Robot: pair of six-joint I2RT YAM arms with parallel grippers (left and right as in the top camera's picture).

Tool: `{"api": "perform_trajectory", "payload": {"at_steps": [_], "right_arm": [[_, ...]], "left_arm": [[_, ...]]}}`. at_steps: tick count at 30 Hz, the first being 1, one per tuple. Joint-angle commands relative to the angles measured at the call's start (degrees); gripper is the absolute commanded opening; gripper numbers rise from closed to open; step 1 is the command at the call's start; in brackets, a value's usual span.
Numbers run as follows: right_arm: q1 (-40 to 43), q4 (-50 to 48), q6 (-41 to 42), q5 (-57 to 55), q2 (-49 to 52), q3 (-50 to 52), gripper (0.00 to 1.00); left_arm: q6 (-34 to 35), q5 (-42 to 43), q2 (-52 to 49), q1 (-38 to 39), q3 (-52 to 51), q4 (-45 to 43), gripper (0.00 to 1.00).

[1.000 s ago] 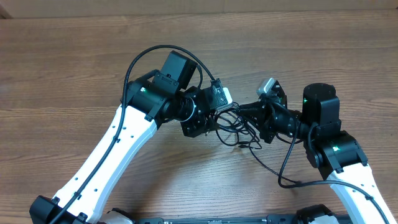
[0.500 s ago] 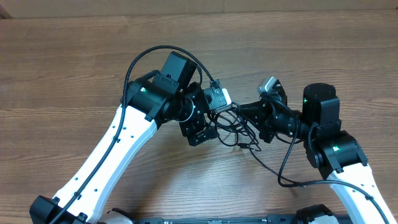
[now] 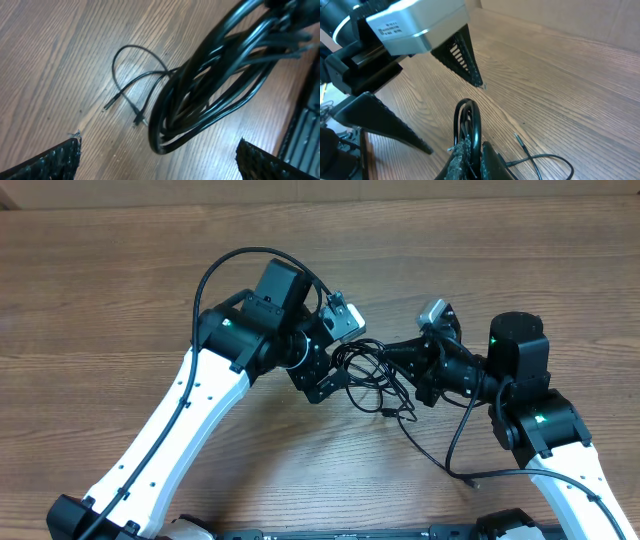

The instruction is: Untangle cables

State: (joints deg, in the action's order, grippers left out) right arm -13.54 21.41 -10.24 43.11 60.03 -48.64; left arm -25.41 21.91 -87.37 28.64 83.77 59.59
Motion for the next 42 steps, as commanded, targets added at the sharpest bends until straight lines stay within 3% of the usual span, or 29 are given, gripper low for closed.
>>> {"api": "perform_trajectory", "payload": {"at_steps": [1, 7, 12, 14, 21, 29, 33, 36, 42], "right_arm": [[0.13, -1.51, 2.29, 1.86, -0.28, -1.33, 0.05], [0.13, -4.87, 5.01, 4.13, -0.35, -1.33, 0.05], [0.13, -7.89, 7.54, 4.87, -0.74, -1.33, 0.05], [0.13, -9.11, 7.69, 6.10, -1.07, -1.33, 0.05], [0.13, -14.43, 12.59, 6.08, -1.86, -1.33, 0.05], [0.24, -17.68, 15.02, 6.08, -1.86, -1.33, 0.05], [0.24, -17.70, 15.21, 6.08, -1.86, -1.33, 0.06], [0.24, -17.70, 15.21, 6.08, -1.86, -1.33, 0.05], [0.24, -17.70, 15.43, 6.08, -1.86, -1.33, 0.05]], "left_arm": [[-3.67, 11.56, 0.50, -1.79, -0.42, -0.33, 1.00], [-14.45, 27.69, 0.50, -5.77, -0.44, 0.57, 0.99], [-15.37, 32.04, 0.50, -8.94, -0.42, 0.70, 0.95], [-15.63, 33.48, 0.50, -10.01, -0.42, 0.74, 0.88], [-21.16, 40.92, 0.50, -12.61, -0.42, 2.97, 0.41], [-21.14, 41.16, 0.50, -12.59, -0.42, 3.87, 0.37], [-21.11, 41.16, 0.50, -12.59, -0.42, 3.89, 0.24], [-21.09, 41.11, 0.50, -12.61, -0.42, 3.87, 0.04], [-21.11, 40.94, 0.50, -12.61, -0.42, 3.80, 0.05]]}}
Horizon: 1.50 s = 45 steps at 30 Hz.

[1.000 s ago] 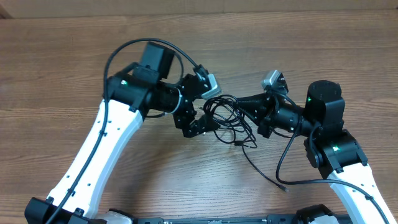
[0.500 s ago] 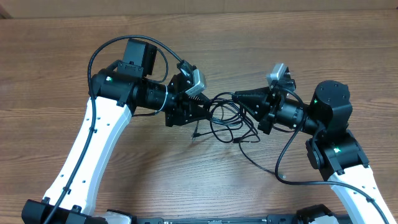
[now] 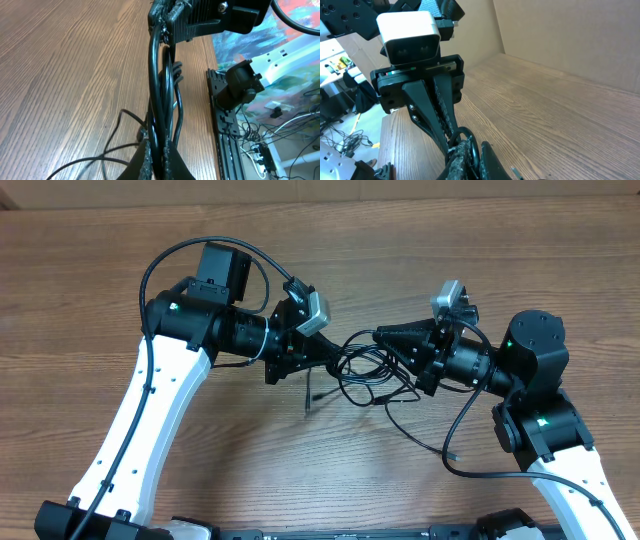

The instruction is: Untangle cables

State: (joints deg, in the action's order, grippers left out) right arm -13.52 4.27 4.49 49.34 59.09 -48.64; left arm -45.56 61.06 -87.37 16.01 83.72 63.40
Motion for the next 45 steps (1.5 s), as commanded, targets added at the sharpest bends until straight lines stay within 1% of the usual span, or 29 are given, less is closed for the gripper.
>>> {"api": "perform_trajectory", "payload": {"at_steps": [1, 5, 8, 9, 10, 11, 12, 13, 16, 17, 18, 20, 22, 30, 31, 35, 39, 44, 45], "right_arm": [[0.22, -0.57, 0.70, -0.17, -0.92, -1.33, 0.05], [0.22, -0.55, 0.68, -0.26, -0.90, -1.33, 0.06], [0.22, 1.11, 0.66, -3.80, -0.90, -1.33, 0.08], [0.22, 2.21, 0.68, -5.79, -0.90, -1.33, 0.14], [0.22, 3.61, 0.68, -8.11, -0.90, -1.33, 0.23], [0.22, 5.18, 0.68, -10.49, -0.90, -1.33, 0.39], [0.22, 6.58, 0.72, -12.39, -0.90, -1.33, 0.48], [0.22, 7.80, 1.03, -13.84, -0.90, -1.33, 0.61], [0.22, 11.26, 1.77, -15.87, -0.90, -1.33, 0.86], [0.22, 11.96, 2.56, -15.87, -0.90, -1.33, 0.98], [0.22, 12.61, 5.49, -15.82, -0.90, -1.33, 1.00], [0.20, 12.83, 10.64, -15.56, -0.90, -1.33, 1.00], [0.20, 12.79, 15.82, -14.05, -0.90, -1.33, 1.00], [0.09, 12.52, 32.96, -4.20, -0.90, -1.33, 1.00], [0.09, 12.52, 36.72, -4.00, -0.90, -1.33, 1.00], [0.09, 10.95, 45.66, -3.74, -0.85, -1.33, 0.96], [0.04, 8.55, 49.62, -2.69, -0.83, -1.33, 0.90], [0.04, 8.68, 50.66, -2.75, -0.68, -1.31, 0.88], [0.04, 8.74, 50.95, -2.73, -0.55, -1.31, 0.86]], "left_arm": [[-0.96, 1.79, 0.50, 0.02, -0.37, 0.00, 0.04], [-0.28, -0.39, 0.50, 0.02, -0.37, -0.63, 0.04], [4.28, -4.85, 0.50, 0.00, -0.37, -1.90, 0.04], [5.75, -5.70, 0.50, -0.04, -0.37, -2.40, 0.04], [7.06, -6.40, 0.50, -0.04, -0.37, -2.91, 0.05], [8.26, -7.15, 0.50, -0.04, -0.37, -3.43, 0.04], [9.81, -7.89, 0.50, -0.04, -0.37, -4.11, 0.05], [11.34, -8.66, 0.50, -0.04, -0.37, -4.85, 0.05], [16.09, -11.56, 0.50, -0.02, -0.37, -7.08, 0.04], [17.46, -12.61, 0.50, -0.02, -0.37, -7.82, 0.04], [20.28, -15.21, 0.50, -0.02, -0.37, -9.07, 0.04], [24.28, -18.97, 0.50, -0.02, -0.37, -10.60, 0.04], [26.84, -21.27, 0.50, -0.02, -0.37, -11.67, 0.05], [29.55, -20.50, 0.50, 0.20, -0.37, -15.19, 0.05], [29.53, -19.56, 0.50, 0.52, -0.37, -15.74, 0.04], [29.49, -19.52, 0.50, 1.92, -0.37, -16.74, 0.04], [29.51, -19.52, 0.50, 3.82, -0.37, -18.23, 0.04], [29.55, -19.67, 0.50, 5.68, -0.37, -19.78, 0.05], [29.55, -19.67, 0.50, 5.86, -0.37, -20.00, 0.04]]}}
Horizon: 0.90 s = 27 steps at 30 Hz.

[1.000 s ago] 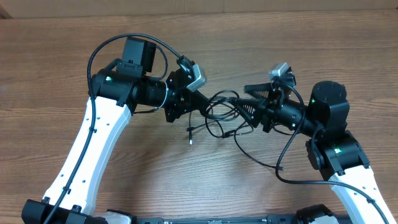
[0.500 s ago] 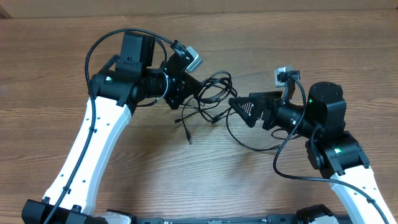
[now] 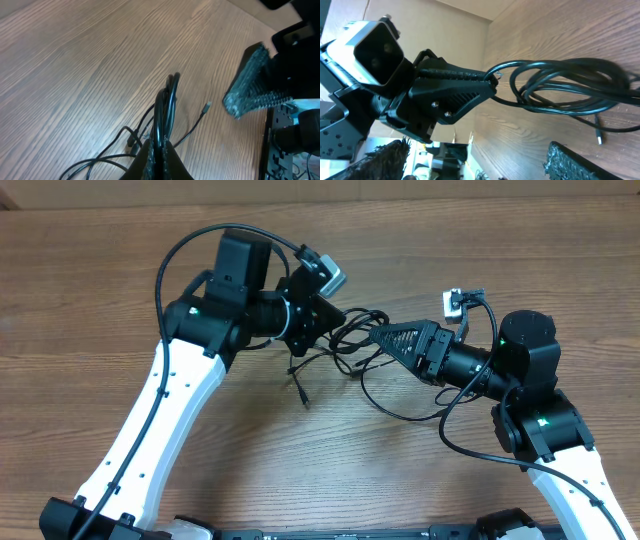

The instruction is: Untangle cables

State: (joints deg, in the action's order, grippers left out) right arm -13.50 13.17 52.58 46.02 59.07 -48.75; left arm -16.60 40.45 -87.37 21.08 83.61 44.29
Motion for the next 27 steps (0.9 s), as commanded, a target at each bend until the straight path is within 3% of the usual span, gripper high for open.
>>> {"api": "perform_trajectory", "payload": {"at_steps": [1, 5, 7, 27], "right_arm": [[0.02, 0.02, 3.23, 0.57, -0.39, -1.20, 0.84], [0.02, 0.52, 4.61, 0.31, 0.79, -1.20, 0.66], [0.02, 0.74, 5.81, -0.09, 1.62, -1.18, 0.62], [0.02, -2.23, 6.14, -2.67, 9.38, -1.18, 0.61]], "left_arm": [[0.83, 0.92, 0.50, 0.90, -0.26, -1.11, 0.04], [2.82, 0.94, 0.50, 1.07, -0.26, -1.73, 0.04], [2.95, 0.96, 0.50, 1.09, -0.26, -1.70, 0.05], [2.93, 1.57, 0.50, 1.62, -0.26, -1.22, 0.05]]}}
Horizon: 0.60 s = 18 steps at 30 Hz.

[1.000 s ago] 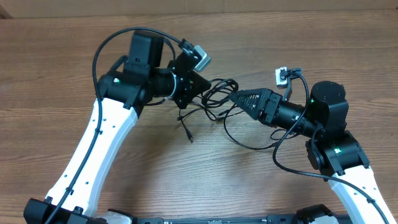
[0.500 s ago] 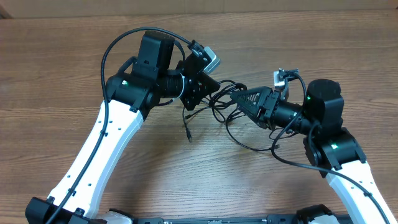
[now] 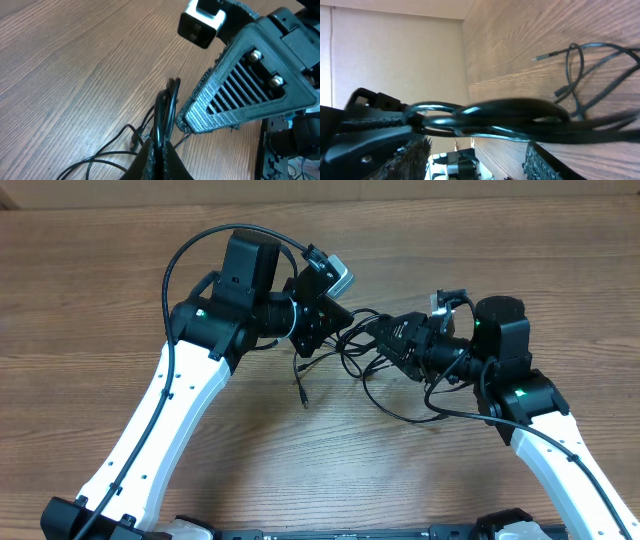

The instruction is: Untangle cables

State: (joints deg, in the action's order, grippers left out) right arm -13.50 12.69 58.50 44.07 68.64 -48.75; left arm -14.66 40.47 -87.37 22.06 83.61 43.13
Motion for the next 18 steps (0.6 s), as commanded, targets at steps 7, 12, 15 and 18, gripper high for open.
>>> {"api": "perform_trajectory", "payload": {"at_steps": [7, 12, 15, 18], "right_arm": [[0.02, -2.54, 0.20, -1.73, -0.20, -1.18, 0.56], [0.02, -2.27, 0.00, -4.00, -0.20, -1.18, 0.33], [0.02, -2.23, 0.00, -5.09, -0.20, -1.18, 0.30], [0.02, -2.08, 0.00, -6.58, -0.15, -1.18, 0.30]], "left_arm": [[0.96, 1.51, 0.50, 3.48, -0.26, -0.15, 0.04], [0.96, 1.53, 0.50, 4.33, -0.26, -0.13, 0.04], [0.98, 1.53, 0.50, 4.33, -0.26, -0.13, 0.04], [0.98, 1.62, 0.50, 4.35, -0.26, -0.11, 0.05]]}}
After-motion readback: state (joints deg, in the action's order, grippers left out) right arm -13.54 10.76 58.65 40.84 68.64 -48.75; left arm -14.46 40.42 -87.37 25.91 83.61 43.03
